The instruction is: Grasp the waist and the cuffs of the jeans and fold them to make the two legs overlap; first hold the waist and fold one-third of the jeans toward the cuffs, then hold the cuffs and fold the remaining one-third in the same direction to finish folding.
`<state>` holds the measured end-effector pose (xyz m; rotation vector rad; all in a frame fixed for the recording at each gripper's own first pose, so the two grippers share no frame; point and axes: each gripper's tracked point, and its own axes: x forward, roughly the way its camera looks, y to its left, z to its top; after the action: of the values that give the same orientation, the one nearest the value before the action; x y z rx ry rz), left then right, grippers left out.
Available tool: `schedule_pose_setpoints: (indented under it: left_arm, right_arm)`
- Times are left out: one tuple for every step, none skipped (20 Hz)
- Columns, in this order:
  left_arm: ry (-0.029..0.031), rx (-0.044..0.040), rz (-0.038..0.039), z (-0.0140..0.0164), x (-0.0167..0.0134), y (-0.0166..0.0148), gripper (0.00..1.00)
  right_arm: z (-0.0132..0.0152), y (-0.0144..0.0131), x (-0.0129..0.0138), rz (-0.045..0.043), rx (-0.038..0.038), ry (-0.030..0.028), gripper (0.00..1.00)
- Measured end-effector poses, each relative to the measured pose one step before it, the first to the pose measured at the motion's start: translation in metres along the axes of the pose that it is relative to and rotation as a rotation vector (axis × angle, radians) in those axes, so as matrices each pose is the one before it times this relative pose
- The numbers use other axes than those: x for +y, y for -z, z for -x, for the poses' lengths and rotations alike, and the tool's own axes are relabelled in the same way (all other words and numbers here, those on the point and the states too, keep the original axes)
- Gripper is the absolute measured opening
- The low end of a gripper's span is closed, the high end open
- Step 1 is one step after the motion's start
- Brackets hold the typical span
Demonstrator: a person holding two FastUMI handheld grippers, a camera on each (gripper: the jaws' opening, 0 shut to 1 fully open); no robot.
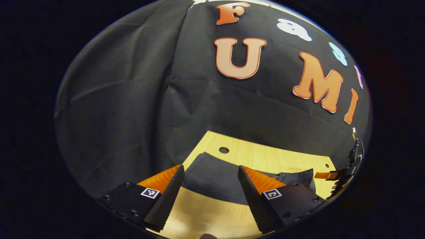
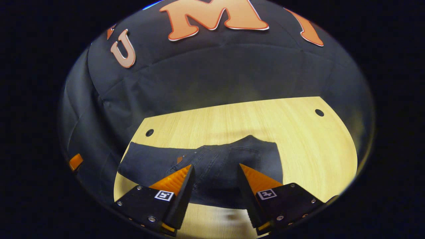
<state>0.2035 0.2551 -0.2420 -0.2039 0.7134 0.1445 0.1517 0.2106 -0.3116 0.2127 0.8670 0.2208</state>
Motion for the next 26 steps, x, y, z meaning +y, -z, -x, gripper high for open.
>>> schedule_pose_setpoints:
  left_arm:
    - [-0.00323, 0.04460, 0.02269, -0.01269, 0.00186, 0.00899, 0.97]
    - [-0.01131, 0.04765, 0.02704, -0.01436, 0.00360, 0.00911, 0.97]
    - [-0.00563, 0.04871, 0.02374, -0.01495, 0.00458, 0.01002, 0.97]
    - [-0.02010, 0.04578, 0.02742, -0.01387, 0.00585, 0.01023, 0.97]
    - [-0.00822, 0.03755, 0.02147, -0.01340, 0.00313, 0.00746, 0.94]
    - [-0.01796, 0.04400, 0.02576, -0.01301, 0.00653, 0.00752, 0.97]
    - [-0.01015, 0.04107, 0.02382, -0.01415, 0.00547, 0.00595, 0.97]
    - [-0.01454, 0.04591, 0.02773, -0.01074, 0.00611, 0.00681, 0.97]
    - [-0.00872, 0.04013, 0.02870, -0.01259, 0.00551, 0.00395, 0.97]
    - [-0.01126, 0.03743, 0.03163, -0.01033, 0.00674, 0.00276, 1.00]
    - [-0.00793, 0.03249, 0.03689, -0.00971, 0.00601, -0.00060, 0.97]
    - [-0.01962, 0.02891, 0.02841, -0.00548, 0.00851, -0.00473, 0.97]
    - [-0.02306, 0.01475, 0.01688, -0.00718, 0.00884, -0.00723, 0.97]
    - [-0.02699, 0.01670, 0.01044, -0.01102, 0.00522, -0.00281, 0.97]
    - [-0.02291, 0.02402, 0.01121, -0.00989, 0.00505, -0.00100, 0.97]
    - [-0.02793, 0.02642, 0.00563, -0.01153, 0.00113, 0.00550, 0.97]
    - [-0.03401, 0.03228, 0.00752, -0.00677, 0.00374, 0.00359, 0.97]
    - [-0.02766, 0.01313, 0.01309, -0.00797, -0.00038, -0.00142, 0.97]
    - [-0.01822, 0.01652, 0.01053, -0.00483, -0.00320, -0.00116, 0.98]
    - [-0.00603, 0.00311, -0.00018, -0.00550, -0.00100, -0.00184, 0.98]
    - [-0.02533, -0.00056, -0.01226, -0.00219, 0.00363, -0.00232, 0.97]
    - [-0.03309, -0.00315, -0.01451, 0.00243, 0.00181, -0.00130, 0.97]
    - [-0.02237, -0.01323, -0.01410, -0.00005, -0.00061, -0.00667, 0.97]
    - [-0.02471, 0.00317, -0.00709, -0.00504, -0.00196, -0.00088, 0.94]
    - [-0.01083, 0.00384, -0.00585, 0.00000, -0.00414, -0.00216, 0.95]
    - [-0.00147, -0.00480, -0.00087, -0.00182, -0.00212, 0.00035, 0.95]
  right_arm:
    - [0.00533, -0.00551, -0.00833, -0.00107, -0.01811, 0.01362, 0.80]
    - [0.00424, -0.00445, -0.00954, 0.00017, -0.01343, 0.01859, 0.84]
    - [0.00609, -0.00567, -0.00917, -0.00082, -0.01494, 0.01123, 0.86]
    - [0.00675, -0.00204, -0.00895, -0.00400, -0.01045, 0.01524, 0.88]
    - [0.00613, -0.00403, -0.00736, -0.00668, -0.01271, 0.00900, 0.89]
    - [0.00547, -0.00340, -0.00831, -0.00733, -0.01107, 0.01253, 0.90]
    - [0.00606, -0.00373, -0.00676, -0.00712, -0.01137, 0.00940, 0.91]
    - [0.00603, -0.00177, -0.00790, -0.00317, -0.00876, 0.01038, 0.92]
    - [0.00607, -0.00318, -0.00733, -0.00044, -0.01089, 0.01335, 0.92]
    - [0.00518, -0.00329, -0.00679, 0.00135, -0.01189, 0.01083, 0.93]
    - [0.00481, -0.00280, -0.00821, -0.00075, -0.00945, 0.01507, 0.93]
    - [0.00444, -0.00132, -0.00659, -0.00492, -0.00818, 0.00837, 0.94]
    - [0.00374, -0.00241, -0.00674, -0.00853, -0.00433, 0.00997, 0.94]
    - [0.00265, -0.00014, -0.00497, -0.01090, -0.00486, 0.00477, 0.94]
    - [0.00240, -0.00080, -0.00479, -0.00693, -0.00336, 0.00696, 0.94]
    - [0.00223, -0.00071, -0.00510, -0.00352, -0.00621, 0.00569, 0.94]
    - [0.00288, 0.00079, -0.00482, 0.00080, -0.00138, 0.00871, 0.94]
    - [0.00205, 0.00042, -0.00557, 0.00292, -0.00547, 0.00956, 0.94]
    - [0.00153, 0.00018, -0.00412, 0.00082, -0.00617, 0.00695, 0.94]
    - [0.00211, 0.00030, -0.00684, -0.00369, -0.00114, 0.01055, 0.94]
    - [0.00261, -0.00005, -0.00295, -0.00556, 0.00054, 0.00264, 0.94]
    - [0.00132, 0.00085, -0.00431, -0.00364, 0.00141, 0.00921, 0.94]
    - [0.00124, -0.00155, -0.00302, -0.00330, -0.00521, 0.00515, 0.94]
    - [-0.00001, -0.00018, -0.00470, -0.00476, 0.00038, 0.01192, 0.94]
    - [0.00102, -0.00012, -0.00158, -0.00690, 0.00294, 0.00389, 0.94]
    - [0.00014, 0.00106, -0.00119, -0.00656, 0.00545, 0.00366, 0.94]
